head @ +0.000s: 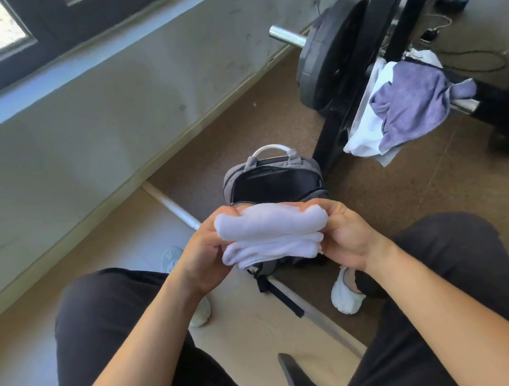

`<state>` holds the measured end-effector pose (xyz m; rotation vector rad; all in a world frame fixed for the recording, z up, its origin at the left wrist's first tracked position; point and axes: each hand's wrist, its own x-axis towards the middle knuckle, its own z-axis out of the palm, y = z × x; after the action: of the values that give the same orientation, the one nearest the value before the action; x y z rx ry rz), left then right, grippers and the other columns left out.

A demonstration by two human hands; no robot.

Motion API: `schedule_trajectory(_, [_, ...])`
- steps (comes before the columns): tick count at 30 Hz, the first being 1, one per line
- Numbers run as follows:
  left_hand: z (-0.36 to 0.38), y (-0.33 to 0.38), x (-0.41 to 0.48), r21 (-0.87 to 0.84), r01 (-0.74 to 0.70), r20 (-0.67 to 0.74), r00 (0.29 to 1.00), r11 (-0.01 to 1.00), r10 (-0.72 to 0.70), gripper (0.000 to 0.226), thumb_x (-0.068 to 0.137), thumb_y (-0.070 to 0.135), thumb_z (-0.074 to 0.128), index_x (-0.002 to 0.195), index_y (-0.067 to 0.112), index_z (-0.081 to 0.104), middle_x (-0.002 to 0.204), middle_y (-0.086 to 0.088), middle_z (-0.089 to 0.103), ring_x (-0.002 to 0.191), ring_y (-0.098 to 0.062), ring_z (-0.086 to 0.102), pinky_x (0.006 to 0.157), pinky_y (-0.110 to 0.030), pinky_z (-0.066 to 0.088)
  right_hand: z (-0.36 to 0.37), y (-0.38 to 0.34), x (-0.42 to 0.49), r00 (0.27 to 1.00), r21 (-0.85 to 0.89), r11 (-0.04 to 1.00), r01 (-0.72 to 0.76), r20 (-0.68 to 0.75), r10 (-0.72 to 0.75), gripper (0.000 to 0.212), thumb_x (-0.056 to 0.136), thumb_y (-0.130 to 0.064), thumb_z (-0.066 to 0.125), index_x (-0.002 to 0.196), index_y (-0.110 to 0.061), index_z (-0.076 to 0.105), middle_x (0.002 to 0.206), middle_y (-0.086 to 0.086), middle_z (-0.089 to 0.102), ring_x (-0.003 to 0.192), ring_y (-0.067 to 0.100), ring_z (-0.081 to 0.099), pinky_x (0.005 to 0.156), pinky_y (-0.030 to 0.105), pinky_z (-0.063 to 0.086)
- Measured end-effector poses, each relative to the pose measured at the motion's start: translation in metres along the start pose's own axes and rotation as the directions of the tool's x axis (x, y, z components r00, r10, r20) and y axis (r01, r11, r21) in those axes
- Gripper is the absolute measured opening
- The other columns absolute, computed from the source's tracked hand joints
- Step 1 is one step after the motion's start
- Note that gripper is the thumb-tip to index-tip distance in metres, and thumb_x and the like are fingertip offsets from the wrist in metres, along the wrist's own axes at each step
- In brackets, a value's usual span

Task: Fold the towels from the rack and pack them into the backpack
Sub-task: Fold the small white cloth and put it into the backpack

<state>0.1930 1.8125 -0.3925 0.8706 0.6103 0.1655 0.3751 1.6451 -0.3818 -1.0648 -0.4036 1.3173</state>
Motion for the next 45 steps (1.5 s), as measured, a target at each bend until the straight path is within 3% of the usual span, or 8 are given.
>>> schedule_trajectory(3, [-0.008,0.003,0.001,-0.069,0.017,0.069,0.998,0.997,-0.012,0.030,0.071,0.018,0.054,0.087,-0.008,0.053,0.122,-0.027,0.060,0.104,-0.040,0.060,0.093,-0.048,0.045,-0.003,0.003,0.003,0.996,-0.247,0.967,0.061,-0.046,-0.075,0.028,0.094,0.007,0.050,0.102,-0.001,0.075,0.124,0.016,0.070,0.115,0.035,0.066,0.091,0.050,0.057])
schedule_trajectory(6, [-0.006,-0.004,0.006,0.217,0.005,-0.012,1.000,0.976,-0.002,0.040,0.074,0.041,0.067,0.080,0.004,0.053,0.095,-0.015,0.063,0.085,-0.028,0.057,0.074,-0.037,0.043,-0.006,0.011,0.005,0.987,-0.485,0.866,0.123,-0.033,-0.159,0.024,0.090,0.012,0.053,0.096,0.006,0.075,0.121,0.010,0.071,0.116,0.030,0.066,0.093,0.055,0.057])
schedule_trajectory(11, [0.001,-0.006,0.000,0.339,0.088,-0.003,0.996,0.937,-0.092,0.055,0.070,0.027,0.083,0.121,0.021,0.065,0.110,-0.007,0.074,0.094,-0.021,0.074,0.073,-0.035,0.059,-0.009,0.012,0.005,0.986,-0.599,0.791,0.127,-0.014,-0.169,0.045,0.088,0.020,0.046,0.079,-0.011,0.077,0.115,-0.004,0.072,0.114,0.015,0.065,0.094,0.043,0.057])
schedule_trajectory(17, [0.000,-0.016,0.006,0.522,-0.046,-0.076,0.992,0.852,0.100,0.050,0.062,0.015,0.087,0.109,0.017,0.071,0.101,-0.009,0.077,0.091,-0.019,0.074,0.072,-0.031,0.060,-0.020,0.001,0.004,0.999,-0.530,0.847,-0.039,-0.017,0.035,0.020,0.077,-0.013,0.048,0.072,0.003,0.058,0.106,0.023,0.065,0.099,0.035,0.061,0.081,0.040,0.049])
schedule_trajectory(21, [0.000,-0.022,0.019,0.683,-0.209,0.034,0.966,0.700,0.255,0.044,0.064,0.009,0.092,0.099,0.022,0.069,0.090,-0.003,0.075,0.079,-0.011,0.069,0.065,-0.028,0.056,-0.016,-0.002,0.011,0.999,-0.879,0.476,-0.027,-0.004,0.050,0.041,0.073,-0.037,0.082,0.088,-0.023,0.046,0.087,0.000,0.051,0.078,0.015,0.049,0.069,0.034,0.045])
schedule_trajectory(26, [-0.007,-0.012,0.045,0.827,-0.305,0.147,0.928,0.472,0.342,0.047,0.061,0.024,0.094,0.096,0.031,0.063,0.090,0.013,0.069,0.080,-0.009,0.064,0.066,-0.023,0.051,-0.009,0.000,0.018,0.962,-0.960,0.095,0.265,0.270,0.045,0.060,0.083,-0.027,0.071,0.127,-0.044,0.035,0.148,-0.012,0.034,0.112,0.023,0.058,0.087,0.043,0.052])
schedule_trajectory(37, [-0.048,0.015,0.165,0.861,-0.299,0.154,0.925,0.412,0.348,0.070,0.071,0.023,0.085,0.131,0.030,0.050,0.113,0.010,0.061,0.091,-0.009,0.063,0.079,-0.034,0.055,-0.063,-0.054,0.134,0.968,-0.976,-0.113,0.186,0.162,0.194,0.073,0.091,-0.012,0.063,0.143,-0.054,0.034,0.122,-0.002,0.039,0.104,0.023,0.052,0.087,0.042,0.051])
schedule_trajectory(45, [-0.087,-0.021,0.218,0.974,-0.142,0.197,0.916,-0.177,0.351,0.071,0.070,0.039,0.081,0.134,0.023,0.055,0.137,0.003,0.059,0.122,-0.031,0.053,0.092,-0.044,0.045,-0.112,-0.021,0.198,0.990,-0.987,-0.074,0.140,0.138,0.038,0.062,0.090,-0.003,0.062,0.135,-0.042,0.045,0.135,-0.004,0.032,0.109,0.028,0.050,0.086,0.042,0.051])
